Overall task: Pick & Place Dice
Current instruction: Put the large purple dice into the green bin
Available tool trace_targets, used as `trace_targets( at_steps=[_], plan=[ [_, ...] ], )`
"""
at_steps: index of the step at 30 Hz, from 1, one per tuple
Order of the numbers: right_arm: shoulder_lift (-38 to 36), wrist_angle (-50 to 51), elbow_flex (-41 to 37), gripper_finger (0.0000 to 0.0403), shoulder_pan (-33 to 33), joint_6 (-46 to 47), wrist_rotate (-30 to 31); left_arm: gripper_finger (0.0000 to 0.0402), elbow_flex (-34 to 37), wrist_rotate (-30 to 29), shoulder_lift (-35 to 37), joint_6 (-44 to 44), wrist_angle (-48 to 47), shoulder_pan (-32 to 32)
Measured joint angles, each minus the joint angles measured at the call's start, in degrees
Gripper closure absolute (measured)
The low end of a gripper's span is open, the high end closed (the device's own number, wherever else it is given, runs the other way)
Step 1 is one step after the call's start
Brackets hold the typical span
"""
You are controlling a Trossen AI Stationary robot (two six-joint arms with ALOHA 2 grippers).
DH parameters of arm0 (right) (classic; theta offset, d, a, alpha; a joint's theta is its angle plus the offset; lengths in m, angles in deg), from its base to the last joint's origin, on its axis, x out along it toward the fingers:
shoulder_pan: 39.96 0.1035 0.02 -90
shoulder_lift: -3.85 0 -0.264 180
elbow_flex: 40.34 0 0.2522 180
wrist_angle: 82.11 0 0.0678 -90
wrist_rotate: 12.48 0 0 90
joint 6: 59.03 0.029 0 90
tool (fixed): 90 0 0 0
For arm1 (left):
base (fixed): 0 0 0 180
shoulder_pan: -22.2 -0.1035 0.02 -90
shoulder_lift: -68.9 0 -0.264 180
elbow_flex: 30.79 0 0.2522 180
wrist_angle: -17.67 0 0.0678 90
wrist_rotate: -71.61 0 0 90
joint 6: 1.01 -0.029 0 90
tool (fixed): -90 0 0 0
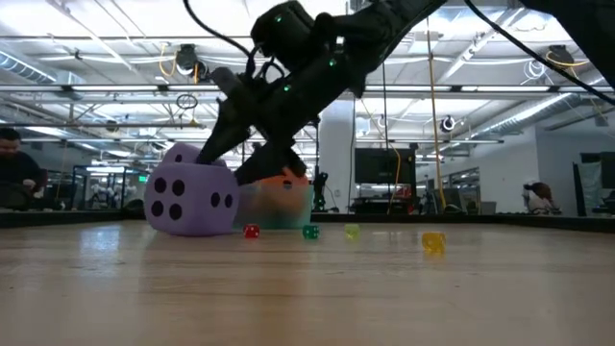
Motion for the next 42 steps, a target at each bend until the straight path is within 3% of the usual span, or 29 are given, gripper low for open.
trace_targets(
  at_steps=[8,22,42],
  plan=[
    [3.20,-1.82,0.09,0.0141,3.85,-0.53,-1.15,0.0135,0.00,1.20,0.02,-0.55,-0.02,0.00],
    [1.93,-7.40,-0.24,0.0266,5.44,0.79,0.48,0.0135,0.00,2.58,0.04,-1.05,-0.04,-0.02],
    [-7.07,-5.39,-0.35,0.0275,2.82,-3.06,6.27,0.0135,-0.02,4.41,3.77,-0.69,-0.42,-0.02]
  ],
)
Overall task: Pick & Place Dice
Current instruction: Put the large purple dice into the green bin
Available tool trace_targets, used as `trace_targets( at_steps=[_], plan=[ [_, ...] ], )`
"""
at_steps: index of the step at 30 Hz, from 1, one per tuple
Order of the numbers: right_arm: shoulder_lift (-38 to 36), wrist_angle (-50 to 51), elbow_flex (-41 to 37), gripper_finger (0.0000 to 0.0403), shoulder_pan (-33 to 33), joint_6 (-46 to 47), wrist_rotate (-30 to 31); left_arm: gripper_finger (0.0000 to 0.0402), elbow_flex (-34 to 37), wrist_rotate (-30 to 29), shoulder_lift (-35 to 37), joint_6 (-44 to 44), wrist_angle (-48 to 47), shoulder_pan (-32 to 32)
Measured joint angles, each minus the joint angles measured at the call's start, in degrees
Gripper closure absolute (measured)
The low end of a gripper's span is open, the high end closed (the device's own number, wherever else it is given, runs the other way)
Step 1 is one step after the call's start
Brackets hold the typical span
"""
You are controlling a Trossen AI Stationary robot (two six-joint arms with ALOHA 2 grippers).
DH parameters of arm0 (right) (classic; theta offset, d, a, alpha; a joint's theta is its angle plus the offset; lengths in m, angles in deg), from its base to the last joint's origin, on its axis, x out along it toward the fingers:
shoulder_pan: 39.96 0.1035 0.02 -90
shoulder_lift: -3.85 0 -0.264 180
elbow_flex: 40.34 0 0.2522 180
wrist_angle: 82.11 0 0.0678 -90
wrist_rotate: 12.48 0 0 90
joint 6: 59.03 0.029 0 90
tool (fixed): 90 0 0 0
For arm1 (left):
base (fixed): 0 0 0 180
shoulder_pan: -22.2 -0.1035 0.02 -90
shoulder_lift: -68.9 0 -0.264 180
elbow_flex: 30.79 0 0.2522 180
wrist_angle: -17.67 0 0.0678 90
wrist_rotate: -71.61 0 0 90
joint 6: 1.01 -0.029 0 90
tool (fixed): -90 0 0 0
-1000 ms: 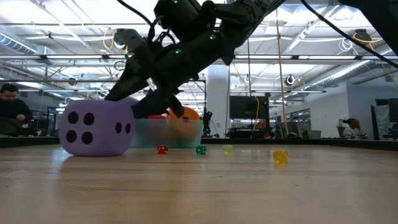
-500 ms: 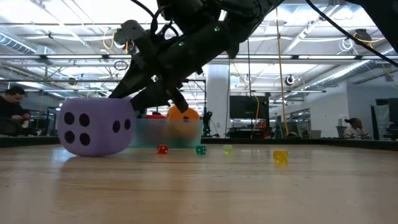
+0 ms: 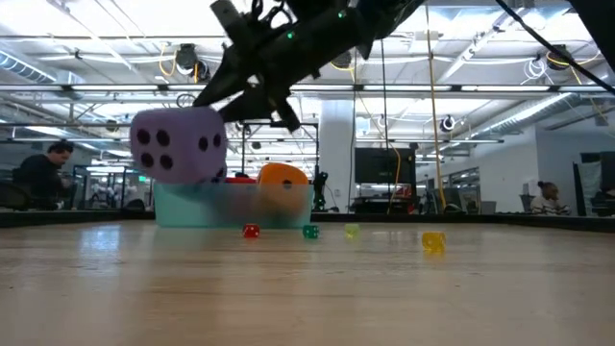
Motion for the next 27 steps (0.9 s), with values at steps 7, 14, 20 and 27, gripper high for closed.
trace_targets(
  at_steps=[7,14,20,27],
  plan=[
    [-4.40,3.47,0.02,0.0308,-2.93,-3.19,0.02,0.0135,0.00,-0.33,2.56,1.17,-0.09,0.00],
    [-6.57,6.26,0.15,0.0322,-7.88,-6.68,0.45,0.0135,0.00,-0.37,3.62,1.68,-0.07,0.00],
    [-6.21,6.96,0.13,0.0324,-10.52,-10.35,1.63,0.0135,0.00,-0.34,3.79,1.68,-0.06,0.02],
    [-5.78,9.21,0.05,0.0324,-11.45,-14.13,4.75,0.0135,0.00,-0.32,3.79,1.89,-0.05,0.02]
  ],
)
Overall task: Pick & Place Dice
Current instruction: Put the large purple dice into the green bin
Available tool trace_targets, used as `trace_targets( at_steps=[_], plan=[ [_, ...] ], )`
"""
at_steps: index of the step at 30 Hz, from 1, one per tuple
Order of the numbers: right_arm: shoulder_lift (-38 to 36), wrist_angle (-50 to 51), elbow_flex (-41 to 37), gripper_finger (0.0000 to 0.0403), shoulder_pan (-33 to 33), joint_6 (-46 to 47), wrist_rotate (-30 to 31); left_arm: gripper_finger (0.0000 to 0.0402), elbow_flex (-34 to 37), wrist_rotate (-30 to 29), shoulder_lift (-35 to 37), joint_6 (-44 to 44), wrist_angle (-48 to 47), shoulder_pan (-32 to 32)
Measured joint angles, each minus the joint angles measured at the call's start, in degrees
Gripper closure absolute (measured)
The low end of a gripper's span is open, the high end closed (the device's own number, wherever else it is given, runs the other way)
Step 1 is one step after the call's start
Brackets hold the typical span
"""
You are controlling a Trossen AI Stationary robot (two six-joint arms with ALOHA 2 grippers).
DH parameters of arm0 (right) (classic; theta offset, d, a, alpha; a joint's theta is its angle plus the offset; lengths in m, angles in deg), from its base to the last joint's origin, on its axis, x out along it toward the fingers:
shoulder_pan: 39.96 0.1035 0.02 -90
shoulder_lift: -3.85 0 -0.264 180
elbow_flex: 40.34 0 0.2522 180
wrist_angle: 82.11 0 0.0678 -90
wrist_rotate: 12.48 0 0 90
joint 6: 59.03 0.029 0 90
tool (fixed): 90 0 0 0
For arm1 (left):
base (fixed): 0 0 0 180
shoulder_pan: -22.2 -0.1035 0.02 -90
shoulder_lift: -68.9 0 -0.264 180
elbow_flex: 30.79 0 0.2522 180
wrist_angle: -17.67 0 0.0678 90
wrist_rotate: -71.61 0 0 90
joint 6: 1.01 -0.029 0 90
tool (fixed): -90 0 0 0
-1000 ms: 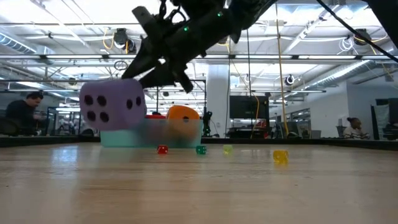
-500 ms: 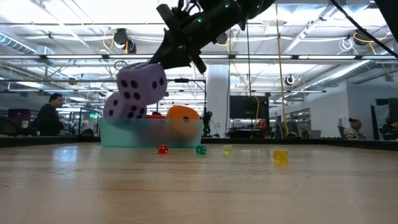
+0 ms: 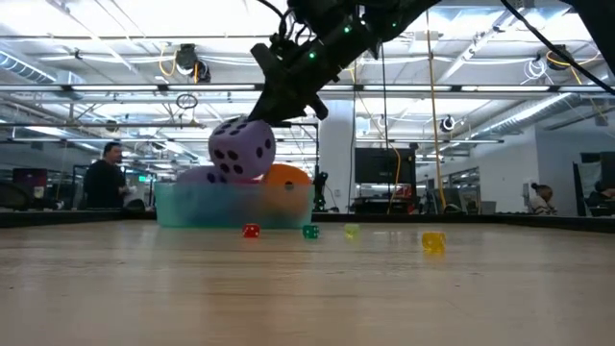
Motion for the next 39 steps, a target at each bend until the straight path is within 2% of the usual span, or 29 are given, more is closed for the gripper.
trace_targets(
  at_steps=[9,15,25,39],
  plan=[
    [-0.20,-2.65,-5.05,0.0322,-0.07,2.35,-0.03,0.0135,0.00,-0.05,-0.02,-0.22,0.38,0.00],
    [-0.34,-8.87,-9.76,0.0294,-0.03,3.94,-0.21,0.0135,0.00,-0.07,-0.02,-0.22,0.38,0.00],
    [-0.03,-11.30,-9.99,0.0223,-0.09,3.92,-0.68,0.0135,0.00,-0.03,-0.02,-0.02,0.43,0.00],
    [-0.17,-11.58,-10.06,0.0213,-0.80,3.72,-0.44,0.0135,0.00,0.12,-0.04,-0.02,0.45,-0.02]
  ],
)
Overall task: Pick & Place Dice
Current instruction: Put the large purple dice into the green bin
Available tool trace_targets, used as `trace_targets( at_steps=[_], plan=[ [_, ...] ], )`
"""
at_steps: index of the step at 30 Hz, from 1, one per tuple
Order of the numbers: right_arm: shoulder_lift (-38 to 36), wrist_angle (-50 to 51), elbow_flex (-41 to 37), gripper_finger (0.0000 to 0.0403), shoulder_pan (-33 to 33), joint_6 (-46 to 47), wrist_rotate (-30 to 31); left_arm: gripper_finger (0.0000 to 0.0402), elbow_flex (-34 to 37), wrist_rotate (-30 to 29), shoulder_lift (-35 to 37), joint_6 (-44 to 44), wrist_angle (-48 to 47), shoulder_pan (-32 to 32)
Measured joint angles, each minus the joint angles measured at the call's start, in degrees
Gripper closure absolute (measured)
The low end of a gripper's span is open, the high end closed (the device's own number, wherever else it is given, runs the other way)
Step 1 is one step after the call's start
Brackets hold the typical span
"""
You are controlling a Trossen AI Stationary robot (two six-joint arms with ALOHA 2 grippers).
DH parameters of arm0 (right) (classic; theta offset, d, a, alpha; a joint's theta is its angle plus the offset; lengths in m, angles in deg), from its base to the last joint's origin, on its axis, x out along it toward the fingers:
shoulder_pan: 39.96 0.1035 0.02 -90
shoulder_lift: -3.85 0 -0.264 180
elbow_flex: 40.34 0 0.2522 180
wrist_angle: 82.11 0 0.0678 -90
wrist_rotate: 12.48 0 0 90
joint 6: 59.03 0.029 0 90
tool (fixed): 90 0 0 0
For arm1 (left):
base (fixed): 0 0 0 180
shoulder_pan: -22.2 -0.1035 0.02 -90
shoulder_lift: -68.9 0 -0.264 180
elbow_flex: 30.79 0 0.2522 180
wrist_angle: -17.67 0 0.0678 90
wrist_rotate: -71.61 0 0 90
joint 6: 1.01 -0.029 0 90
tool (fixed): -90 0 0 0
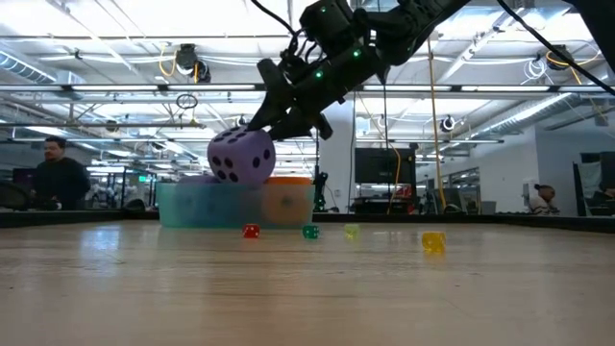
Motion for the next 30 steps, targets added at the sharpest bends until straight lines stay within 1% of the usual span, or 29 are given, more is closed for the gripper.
trace_targets(
  at_steps=[5,17,30],
  plan=[
    [-0.02,-0.32,0.00,0.0208,-1.40,0.01,-0.14,0.0135,0.00,1.39,0.00,0.27,0.00,0.02],
    [-0.02,-0.91,-0.02,0.0203,-3.29,-0.44,-0.21,0.0135,0.00,1.49,0.00,0.85,0.00,0.01],
    [-0.02,-2.43,-0.02,0.0184,-3.43,-0.44,-0.20,0.0135,0.00,1.48,0.00,0.85,0.00,0.00]
  ],
)
